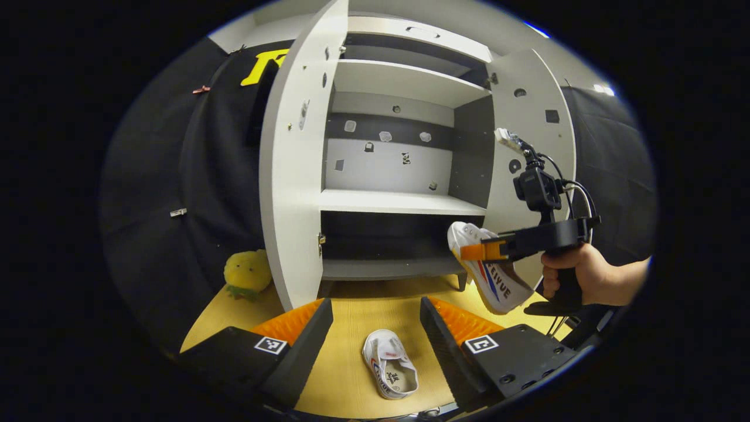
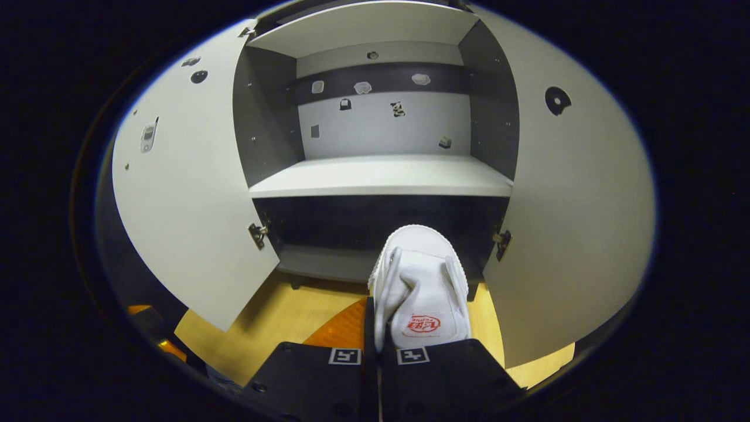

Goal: Grab one shoe with the right hand and put it into the shoe cabinet, grab the other shoe with the left hand and put it into the shoe cabinet; then close the right door with the right hand and the left door with the left hand.

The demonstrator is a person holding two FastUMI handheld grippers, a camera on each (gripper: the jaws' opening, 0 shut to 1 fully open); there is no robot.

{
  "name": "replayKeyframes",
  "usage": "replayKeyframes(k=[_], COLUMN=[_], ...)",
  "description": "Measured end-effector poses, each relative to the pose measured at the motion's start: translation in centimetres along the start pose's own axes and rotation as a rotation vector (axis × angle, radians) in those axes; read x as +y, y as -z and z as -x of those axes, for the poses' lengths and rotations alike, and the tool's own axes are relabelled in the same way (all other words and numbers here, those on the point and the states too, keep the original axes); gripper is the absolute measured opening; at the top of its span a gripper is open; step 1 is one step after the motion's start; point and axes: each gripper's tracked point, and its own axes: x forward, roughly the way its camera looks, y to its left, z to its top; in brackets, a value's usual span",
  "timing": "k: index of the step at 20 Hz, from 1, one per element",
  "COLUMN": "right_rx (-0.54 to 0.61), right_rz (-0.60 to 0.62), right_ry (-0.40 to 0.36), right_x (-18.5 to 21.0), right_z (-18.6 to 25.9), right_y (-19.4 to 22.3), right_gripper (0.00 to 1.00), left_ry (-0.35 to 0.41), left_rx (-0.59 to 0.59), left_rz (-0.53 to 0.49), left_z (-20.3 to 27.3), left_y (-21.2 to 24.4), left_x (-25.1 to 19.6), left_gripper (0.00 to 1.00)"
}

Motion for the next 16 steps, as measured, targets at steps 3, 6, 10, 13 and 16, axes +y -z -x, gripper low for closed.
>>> replayKeyframes(k=[3,6,10,13,16], right_rx=[-0.082,-0.142,-0.21,-0.246,-0.273], right_rz=[0.015,0.023,0.056,0.087,0.124], right_ry=[-0.001,-0.001,0.014,0.025,0.038], right_x=[0.1,-0.1,-0.7,-1.1,-1.4], right_z=[-0.5,-1.5,-3.7,-5.4,-7.6], right_y=[-4.8,-9.3,-15.1,-18.8,-22.1], right_gripper=[0.07,0.07,0.07,0.07,0.07], left_ry=[-0.026,-0.022,-0.019,-0.027,-0.044], left_rx=[-0.017,-0.018,-0.024,-0.03,-0.037], left_rz=[-0.065,-0.082,-0.042,-0.051,-0.057], left_z=[0.1,-0.1,-0.3,-0.7,-1.1], left_y=[-0.7,-0.9,-1.3,-1.6,-2.1], left_x=[0.7,0.4,-0.2,-0.2,0.1], left_gripper=[0.94,0.94,0.94,0.94,0.94])
